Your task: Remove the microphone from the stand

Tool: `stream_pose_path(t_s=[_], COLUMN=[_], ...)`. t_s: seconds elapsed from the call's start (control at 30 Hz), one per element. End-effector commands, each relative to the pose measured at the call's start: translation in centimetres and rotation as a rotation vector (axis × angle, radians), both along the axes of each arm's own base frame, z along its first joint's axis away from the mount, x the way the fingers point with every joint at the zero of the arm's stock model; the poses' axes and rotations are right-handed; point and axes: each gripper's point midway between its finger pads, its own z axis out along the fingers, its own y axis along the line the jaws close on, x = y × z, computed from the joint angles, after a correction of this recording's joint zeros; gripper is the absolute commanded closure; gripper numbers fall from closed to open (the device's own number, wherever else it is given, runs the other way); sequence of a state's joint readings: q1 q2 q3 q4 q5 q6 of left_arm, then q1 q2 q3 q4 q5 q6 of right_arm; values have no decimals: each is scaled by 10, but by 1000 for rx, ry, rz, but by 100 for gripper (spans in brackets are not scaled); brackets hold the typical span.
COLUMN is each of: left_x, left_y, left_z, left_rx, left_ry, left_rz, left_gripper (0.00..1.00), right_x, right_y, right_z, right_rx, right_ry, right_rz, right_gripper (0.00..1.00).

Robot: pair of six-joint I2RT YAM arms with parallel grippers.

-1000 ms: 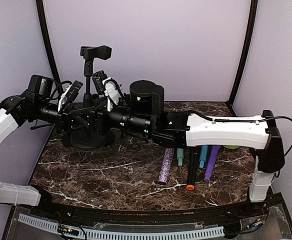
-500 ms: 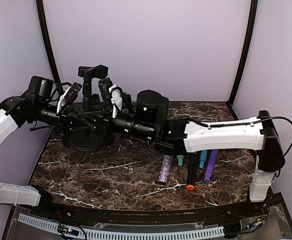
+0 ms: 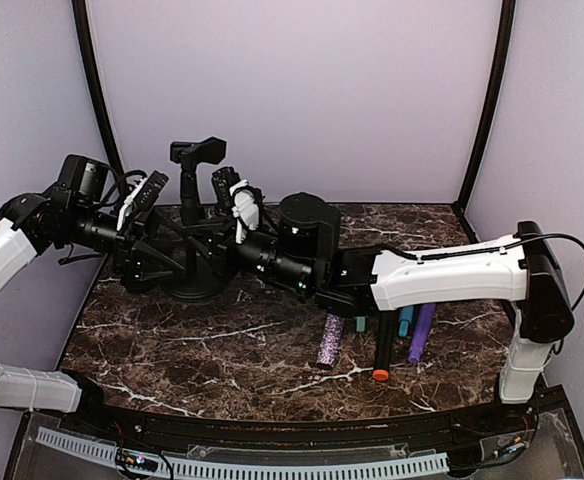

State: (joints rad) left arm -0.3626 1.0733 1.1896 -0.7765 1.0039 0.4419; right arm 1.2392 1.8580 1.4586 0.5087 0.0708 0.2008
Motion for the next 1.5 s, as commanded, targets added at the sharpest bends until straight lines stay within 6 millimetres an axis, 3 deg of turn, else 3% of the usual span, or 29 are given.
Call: stream_pose_path(t_s=[0.0, 0.17, 0.37, 0.5, 0.67, 0.77, 0.93, 0.97, 1.13, 1.23, 1.33, 1.37, 1.47], left_x=[11, 23, 54, 82, 105, 114, 128, 131, 143, 152, 160, 163, 170], left_y=[19, 35, 64, 94, 120, 128, 140, 142, 150, 157, 165, 168, 172], left_z=[-27, -38, -65, -82, -101, -111, -128, -131, -144, -152, -161, -163, -168], left_rx=[98, 131, 231, 270, 284, 282, 292, 290, 264, 252, 233, 223, 188], left_ry=[42, 26, -24, -44, -66, -84, -110, -114, -132, -135, -128, -125, -125], left_rz=[80, 155, 348, 510, 645, 703, 778, 792, 838, 870, 908, 923, 947], left_gripper=[1, 1, 1, 1, 1, 1, 1, 1, 1, 1, 1, 1, 1], right_x=[59, 107, 148, 164, 168, 166, 163, 160, 150, 144, 134, 130, 118], right_y=[-49, -86, -102, -103, -104, -105, -112, -113, -124, -134, -156, -167, -203], right_z=[6, -57, -110, -134, -160, -169, -170, -167, -147, -124, -116, -104, -97], right_rx=[8, -99, -157, -185, -207, -217, -241, -240, -236, -220, -235, -220, -237], right_ry=[-81, -142, -140, -143, -95, -51, 4, 15, 56, 80, 106, 111, 139], right_rz=[-275, -509, -654, -709, -733, -727, -730, -723, -714, -713, -727, -740, -794], right_gripper=[100, 100, 100, 100, 99, 70, 4, 1, 0, 0, 0, 0, 0])
